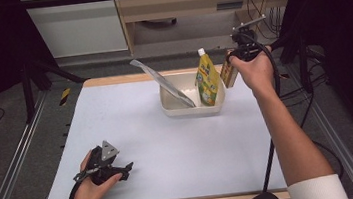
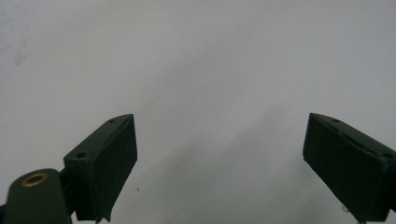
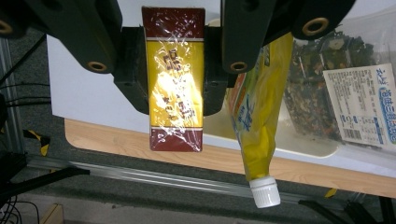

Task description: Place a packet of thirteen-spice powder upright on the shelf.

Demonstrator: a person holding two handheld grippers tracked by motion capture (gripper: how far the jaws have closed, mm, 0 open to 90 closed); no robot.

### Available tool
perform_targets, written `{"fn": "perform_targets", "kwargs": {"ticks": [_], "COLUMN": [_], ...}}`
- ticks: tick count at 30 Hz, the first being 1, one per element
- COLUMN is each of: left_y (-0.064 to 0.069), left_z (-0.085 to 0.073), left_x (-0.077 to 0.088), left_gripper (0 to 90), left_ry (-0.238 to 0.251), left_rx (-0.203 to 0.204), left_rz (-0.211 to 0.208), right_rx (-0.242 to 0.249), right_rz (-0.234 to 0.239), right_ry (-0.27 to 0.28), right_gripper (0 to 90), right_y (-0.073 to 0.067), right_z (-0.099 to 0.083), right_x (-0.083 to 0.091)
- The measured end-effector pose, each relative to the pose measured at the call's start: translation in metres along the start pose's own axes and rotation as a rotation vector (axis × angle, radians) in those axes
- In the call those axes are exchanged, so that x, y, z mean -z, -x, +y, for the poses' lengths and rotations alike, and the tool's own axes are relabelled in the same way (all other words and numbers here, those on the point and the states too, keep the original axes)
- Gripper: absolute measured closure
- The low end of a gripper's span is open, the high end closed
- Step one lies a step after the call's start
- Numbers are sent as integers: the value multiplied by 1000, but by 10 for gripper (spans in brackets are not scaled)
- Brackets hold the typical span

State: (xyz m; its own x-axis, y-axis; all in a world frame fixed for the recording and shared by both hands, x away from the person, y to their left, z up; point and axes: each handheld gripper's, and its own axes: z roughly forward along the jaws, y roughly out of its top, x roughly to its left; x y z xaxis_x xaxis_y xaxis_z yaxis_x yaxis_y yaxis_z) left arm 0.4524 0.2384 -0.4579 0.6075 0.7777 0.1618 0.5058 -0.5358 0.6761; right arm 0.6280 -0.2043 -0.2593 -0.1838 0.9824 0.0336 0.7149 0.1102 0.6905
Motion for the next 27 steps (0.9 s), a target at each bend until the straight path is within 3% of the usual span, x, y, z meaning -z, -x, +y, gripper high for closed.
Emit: {"fn": "perform_targets", "kwargs": {"ticks": [8, 17, 27], "left_y": [0, 1, 3], "left_z": [0, -1, -1], "left_x": [-1, -2, -5], "left_gripper": [99, 99, 101], "left_ry": [-4, -12, -20], "left_rx": [-5, -11, -18], "left_rz": [-2, -8, -15], "right_rx": [5, -5, -32], "right_rz": [7, 25, 23], "right_ry": [-2, -13, -44], "right_gripper": [681, 681, 681], "right_y": [-7, -18, -16], "right_z": [7, 13, 10], "right_x": [-4, -20, -41]}}
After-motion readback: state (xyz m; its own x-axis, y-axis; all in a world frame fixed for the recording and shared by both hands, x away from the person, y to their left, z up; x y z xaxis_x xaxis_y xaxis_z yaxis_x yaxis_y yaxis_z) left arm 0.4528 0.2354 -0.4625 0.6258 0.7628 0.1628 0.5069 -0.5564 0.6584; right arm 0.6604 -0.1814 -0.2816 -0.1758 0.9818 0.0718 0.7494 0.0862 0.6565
